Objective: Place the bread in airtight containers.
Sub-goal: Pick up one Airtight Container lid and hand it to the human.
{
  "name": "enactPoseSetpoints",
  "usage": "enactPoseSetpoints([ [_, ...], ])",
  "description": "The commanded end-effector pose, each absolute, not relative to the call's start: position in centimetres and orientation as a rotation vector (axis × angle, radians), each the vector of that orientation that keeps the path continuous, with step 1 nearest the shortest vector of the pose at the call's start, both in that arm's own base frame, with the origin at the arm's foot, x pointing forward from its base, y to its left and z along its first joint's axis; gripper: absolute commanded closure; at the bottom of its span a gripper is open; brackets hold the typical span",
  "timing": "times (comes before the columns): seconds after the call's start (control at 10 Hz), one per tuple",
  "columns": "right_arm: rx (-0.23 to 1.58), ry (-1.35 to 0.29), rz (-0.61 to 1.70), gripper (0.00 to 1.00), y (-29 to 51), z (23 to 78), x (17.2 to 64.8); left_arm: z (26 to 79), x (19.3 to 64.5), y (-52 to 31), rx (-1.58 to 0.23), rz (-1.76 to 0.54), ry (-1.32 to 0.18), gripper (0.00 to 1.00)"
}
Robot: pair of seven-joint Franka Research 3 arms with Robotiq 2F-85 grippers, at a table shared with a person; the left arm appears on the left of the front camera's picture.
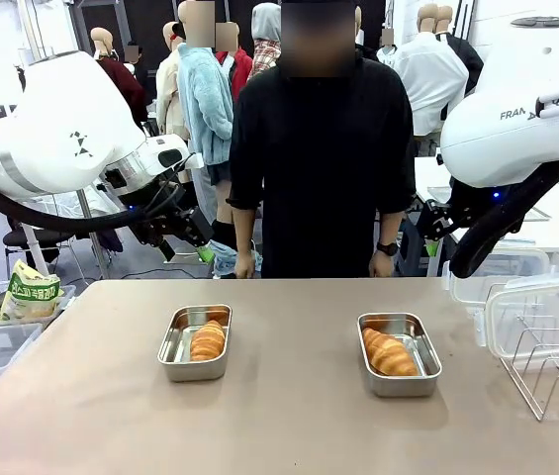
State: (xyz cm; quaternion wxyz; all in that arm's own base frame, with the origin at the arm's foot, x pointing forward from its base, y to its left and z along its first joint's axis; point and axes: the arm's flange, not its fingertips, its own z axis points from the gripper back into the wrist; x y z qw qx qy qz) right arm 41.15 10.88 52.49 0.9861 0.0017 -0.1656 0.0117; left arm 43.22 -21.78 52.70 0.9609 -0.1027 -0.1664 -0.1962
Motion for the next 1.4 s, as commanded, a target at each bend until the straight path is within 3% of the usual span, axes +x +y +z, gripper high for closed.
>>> enactPoseSetpoints([
  [0.0,0.002,-0.335,0.010,0.00,11.0,52.5,41.1,52.9,43.1,-21.7,-0.199,-0.392,-0.342,0.10],
  [0.4,0.003,-0.333,0.024,0.00,10.9,52.5,41.1,52.9,43.1,-21.7,-0.199,-0.392,-0.342,0.10],
  [0.8,0.089,-0.279,0.344,0.00,3.7,53.5,41.7,52.9,43.1,-21.7,-0.199,-0.392,-0.342,0.10],
  [1.1,0.189,-0.145,0.761,0.00,-0.7,52.6,43.5,52.9,43.1,-21.7,-0.199,-0.392,-0.342,0.10],
  [1.3,0.141,-0.106,0.953,0.00,-2.6,52.6,44.1,52.9,43.1,-21.7,-0.199,-0.392,-0.342,0.10],
])
